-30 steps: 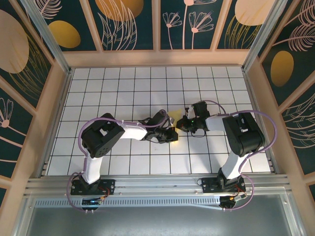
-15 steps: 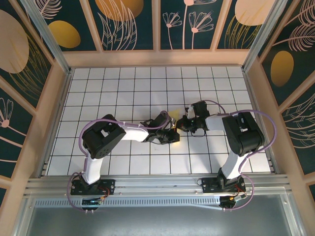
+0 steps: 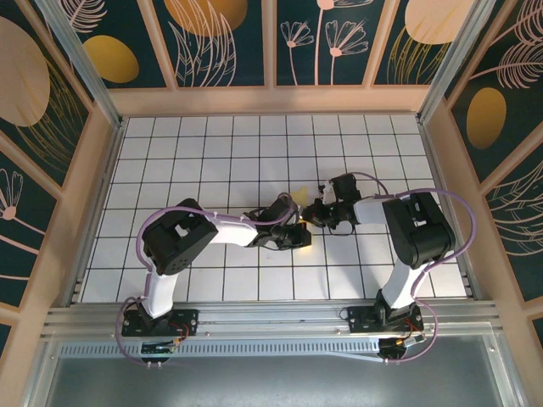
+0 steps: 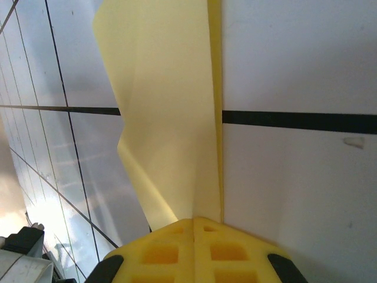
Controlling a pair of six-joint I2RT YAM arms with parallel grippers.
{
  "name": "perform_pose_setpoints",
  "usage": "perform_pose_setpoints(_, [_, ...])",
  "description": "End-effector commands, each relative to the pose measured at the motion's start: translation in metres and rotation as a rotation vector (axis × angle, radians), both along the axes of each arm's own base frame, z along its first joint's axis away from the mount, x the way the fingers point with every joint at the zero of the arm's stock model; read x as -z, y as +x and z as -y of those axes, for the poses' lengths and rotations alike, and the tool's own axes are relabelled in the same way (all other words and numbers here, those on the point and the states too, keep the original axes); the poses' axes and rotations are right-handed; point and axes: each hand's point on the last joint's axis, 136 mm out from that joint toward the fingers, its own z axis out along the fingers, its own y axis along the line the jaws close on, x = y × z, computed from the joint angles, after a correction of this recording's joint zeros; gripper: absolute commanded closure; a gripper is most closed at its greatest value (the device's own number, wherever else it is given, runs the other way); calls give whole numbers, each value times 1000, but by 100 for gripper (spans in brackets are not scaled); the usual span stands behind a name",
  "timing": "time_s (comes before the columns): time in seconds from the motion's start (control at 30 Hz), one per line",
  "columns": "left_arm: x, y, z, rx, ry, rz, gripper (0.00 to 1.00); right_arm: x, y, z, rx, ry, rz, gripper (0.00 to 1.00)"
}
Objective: Fold a paper plane with a square sheet of paper (fold left side to right side)
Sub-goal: Fold the wing for the fifth time at the center of the table.
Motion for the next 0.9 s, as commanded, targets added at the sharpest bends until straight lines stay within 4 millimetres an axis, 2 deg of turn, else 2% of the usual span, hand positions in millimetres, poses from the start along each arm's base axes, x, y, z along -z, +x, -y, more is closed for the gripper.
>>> perform_pose_setpoints(0.0, [5,-38,2,74,21,-99,98,51,-26,24,25,-182,-122,100])
perform_pose_setpoints(0.4, [0,-42,8,88,7,-88,98,52,-25,24,24,-181,-123,100])
perform_pose_setpoints(0.5, [-15,-38,9,93,-12,-48,98,49,-24,22,20,-170,-118,100])
perform_pose_setpoints(0.57, [-34,-34,9,92,-32,-2,98,44,-24,19,21,-145,-112,100])
perform_pose_setpoints(0.63, [-51,-28,3,76,-43,38,98,37,-23,14,26,-105,-103,100])
perform_pose_setpoints(0.73, [-72,-15,-17,23,-46,81,98,24,-21,7,41,-42,-90,100])
perform_pose_setpoints(0.87, [-80,1,-46,-42,-47,95,97,14,-20,2,49,-20,-77,100])
